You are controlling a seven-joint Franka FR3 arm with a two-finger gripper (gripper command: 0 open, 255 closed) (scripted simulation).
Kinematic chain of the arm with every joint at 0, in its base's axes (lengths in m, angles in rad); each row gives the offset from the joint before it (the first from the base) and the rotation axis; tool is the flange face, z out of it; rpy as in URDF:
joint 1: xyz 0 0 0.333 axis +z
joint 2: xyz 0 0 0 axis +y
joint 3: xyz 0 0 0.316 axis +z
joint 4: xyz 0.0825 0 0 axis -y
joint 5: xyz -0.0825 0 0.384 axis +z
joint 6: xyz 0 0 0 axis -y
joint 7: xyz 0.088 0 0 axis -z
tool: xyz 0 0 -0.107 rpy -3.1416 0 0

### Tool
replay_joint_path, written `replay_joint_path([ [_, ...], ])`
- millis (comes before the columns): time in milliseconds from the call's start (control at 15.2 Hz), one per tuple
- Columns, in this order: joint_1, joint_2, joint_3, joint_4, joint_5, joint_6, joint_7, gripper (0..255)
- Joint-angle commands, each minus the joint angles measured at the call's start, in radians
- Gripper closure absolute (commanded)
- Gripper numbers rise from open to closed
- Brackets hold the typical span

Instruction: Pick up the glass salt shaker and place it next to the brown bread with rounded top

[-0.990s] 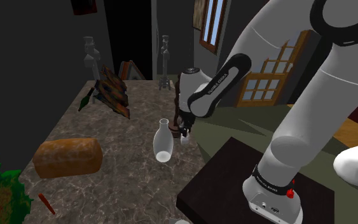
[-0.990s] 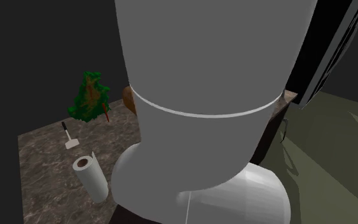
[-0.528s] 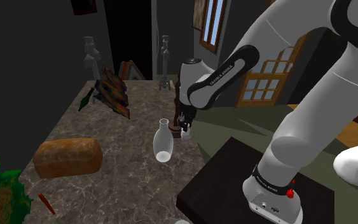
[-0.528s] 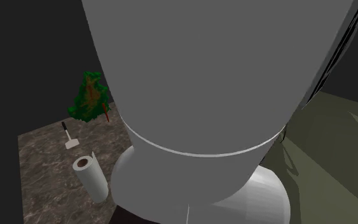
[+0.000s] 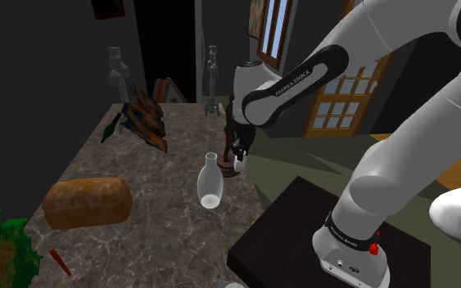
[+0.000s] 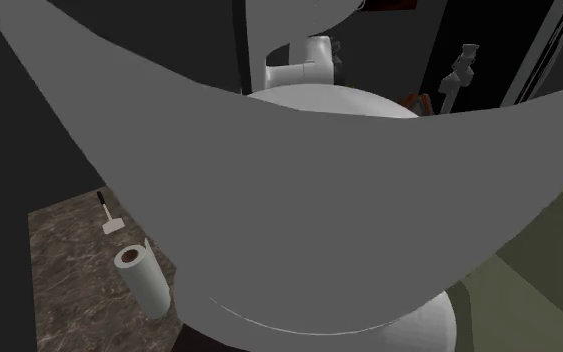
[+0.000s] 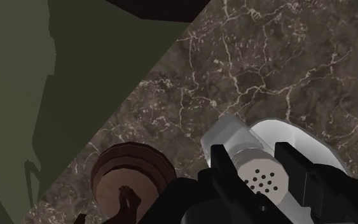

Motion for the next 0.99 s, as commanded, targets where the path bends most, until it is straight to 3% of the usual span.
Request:
replay_joint_path([
  [0,0.003,-0.022,-0.001,0.014,0.007,-0.036,-0.006,255],
  [594,0.011,-0.099,-0.007,0.068,0.024,-0.166,-0.028,255],
  [924,0.058,0.006,0.08,0.171,0.043,-0.175,0.095,255],
])
